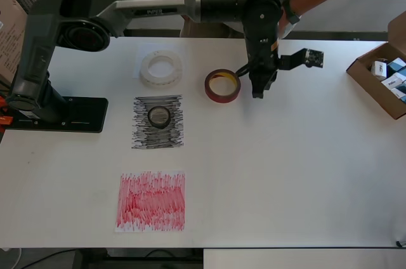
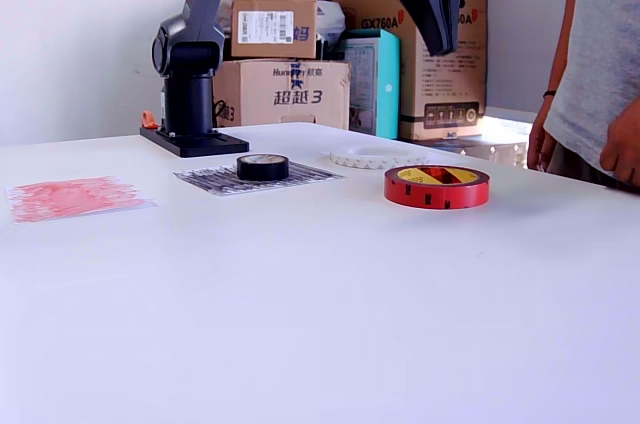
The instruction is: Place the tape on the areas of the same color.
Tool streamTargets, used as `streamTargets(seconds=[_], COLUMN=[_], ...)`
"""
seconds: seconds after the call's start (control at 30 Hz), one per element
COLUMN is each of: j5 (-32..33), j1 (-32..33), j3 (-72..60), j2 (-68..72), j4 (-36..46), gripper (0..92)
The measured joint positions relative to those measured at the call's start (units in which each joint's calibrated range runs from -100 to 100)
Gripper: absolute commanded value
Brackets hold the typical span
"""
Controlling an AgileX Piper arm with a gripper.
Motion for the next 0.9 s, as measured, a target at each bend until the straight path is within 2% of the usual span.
streamTargets(seconds=[0.13,0.6,0.9], j5=[-0.32,-5.74,-7.13], j1=[1.35,6.23,6.36], j3=[6.35,40.4,57.82], j2=[-7.88,-32.81,-38.61], j4=[-1.96,-19.72,-31.44], gripper=[0.0,0.0,0.0])
